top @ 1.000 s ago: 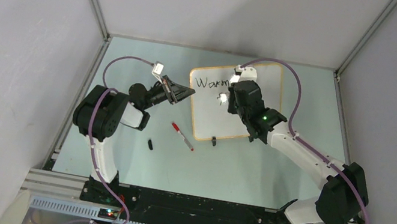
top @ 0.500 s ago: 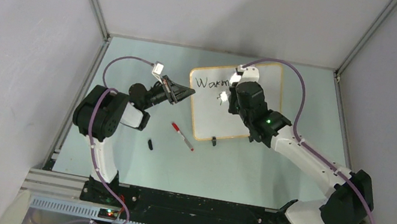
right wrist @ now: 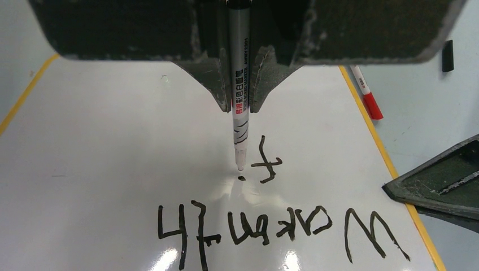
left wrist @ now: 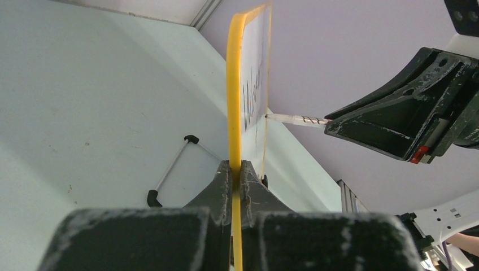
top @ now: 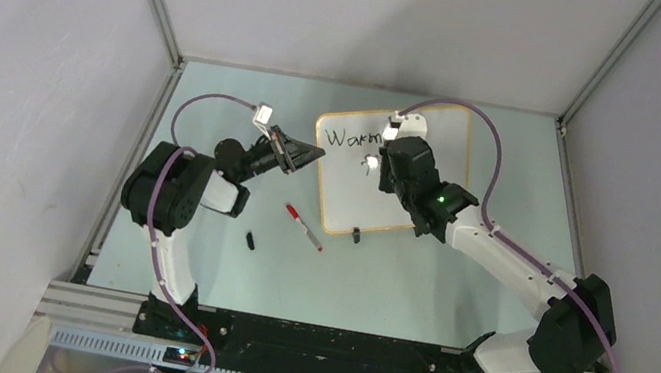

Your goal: Write a sentence on the whiteboard

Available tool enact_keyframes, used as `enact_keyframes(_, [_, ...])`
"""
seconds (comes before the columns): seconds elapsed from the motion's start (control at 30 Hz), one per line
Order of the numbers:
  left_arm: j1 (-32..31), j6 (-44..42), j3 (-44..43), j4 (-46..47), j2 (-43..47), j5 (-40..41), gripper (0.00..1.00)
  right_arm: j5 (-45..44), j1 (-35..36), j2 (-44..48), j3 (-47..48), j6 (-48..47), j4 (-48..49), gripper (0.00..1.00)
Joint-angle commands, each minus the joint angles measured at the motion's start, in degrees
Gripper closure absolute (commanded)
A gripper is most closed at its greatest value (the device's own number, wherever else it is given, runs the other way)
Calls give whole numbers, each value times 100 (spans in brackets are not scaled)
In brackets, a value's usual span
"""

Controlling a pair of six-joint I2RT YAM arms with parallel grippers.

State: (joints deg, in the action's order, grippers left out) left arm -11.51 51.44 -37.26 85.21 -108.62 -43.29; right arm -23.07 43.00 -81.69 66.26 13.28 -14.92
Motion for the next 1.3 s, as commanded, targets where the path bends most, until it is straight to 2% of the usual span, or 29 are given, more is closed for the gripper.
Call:
enact_keyframes(0.0, [8, -275, 69, 242, 216, -134, 100, -75, -31, -51, 74, 28, 102, 100])
enact_keyframes(0.67, [5, -284, 78, 242, 214, -127, 100, 17, -129, -166, 72, 0, 182, 100])
enact_keyframes(1.27, [3, -284, 86, 244, 224, -125, 100, 27, -89, -188, 76, 193, -376, 100])
